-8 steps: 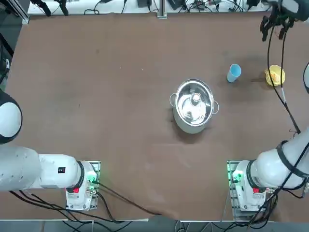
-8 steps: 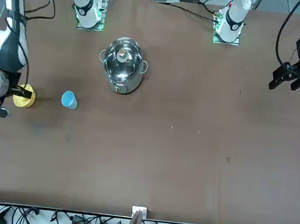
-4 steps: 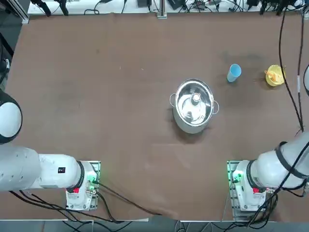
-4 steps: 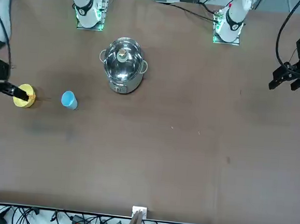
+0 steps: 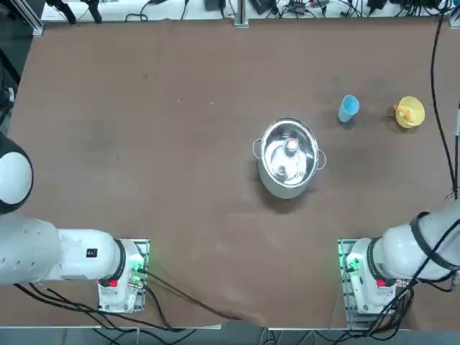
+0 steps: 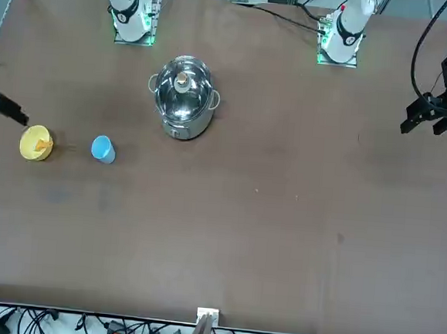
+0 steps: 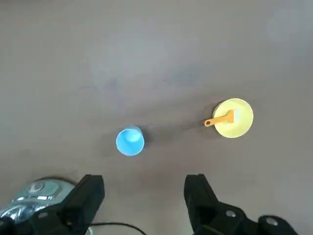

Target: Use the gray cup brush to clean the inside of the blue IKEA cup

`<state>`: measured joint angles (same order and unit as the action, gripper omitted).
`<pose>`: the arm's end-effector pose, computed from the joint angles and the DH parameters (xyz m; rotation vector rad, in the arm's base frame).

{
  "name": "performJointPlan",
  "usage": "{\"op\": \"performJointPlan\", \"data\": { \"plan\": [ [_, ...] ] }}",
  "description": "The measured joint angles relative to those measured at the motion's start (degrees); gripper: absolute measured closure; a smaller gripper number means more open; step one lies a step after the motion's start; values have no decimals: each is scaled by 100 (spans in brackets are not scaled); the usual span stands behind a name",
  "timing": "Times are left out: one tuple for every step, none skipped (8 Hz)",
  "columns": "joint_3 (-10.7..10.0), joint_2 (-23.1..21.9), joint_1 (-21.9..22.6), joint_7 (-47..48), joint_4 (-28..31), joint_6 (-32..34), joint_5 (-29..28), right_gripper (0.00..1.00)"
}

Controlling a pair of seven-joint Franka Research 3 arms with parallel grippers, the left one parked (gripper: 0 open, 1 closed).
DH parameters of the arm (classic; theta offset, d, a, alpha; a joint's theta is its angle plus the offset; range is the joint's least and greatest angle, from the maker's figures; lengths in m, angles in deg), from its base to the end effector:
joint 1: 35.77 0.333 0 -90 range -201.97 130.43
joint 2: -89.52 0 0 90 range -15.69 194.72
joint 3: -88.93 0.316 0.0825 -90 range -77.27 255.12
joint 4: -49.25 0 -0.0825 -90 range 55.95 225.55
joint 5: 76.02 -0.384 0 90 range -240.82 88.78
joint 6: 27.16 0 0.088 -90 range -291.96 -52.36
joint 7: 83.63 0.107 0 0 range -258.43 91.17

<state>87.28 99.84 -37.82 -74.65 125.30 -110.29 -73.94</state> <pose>0.5962 -0.0410 0.6241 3.0771 -0.3466 -0.0844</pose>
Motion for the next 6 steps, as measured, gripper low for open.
{"op": "performJointPlan", "data": {
  "plan": [
    [30,-228,20,-5,178,27,-6,0],
    [54,-474,39,-5,452,-12,-7,0],
    [61,-766,53,-7,830,-145,-7,0],
    [61,-1082,64,-25,1258,-322,-7,0],
    [63,-1378,87,-42,1646,-437,-8,0],
    [66,-1617,131,-45,1918,-462,-8,0]
  ]
}}
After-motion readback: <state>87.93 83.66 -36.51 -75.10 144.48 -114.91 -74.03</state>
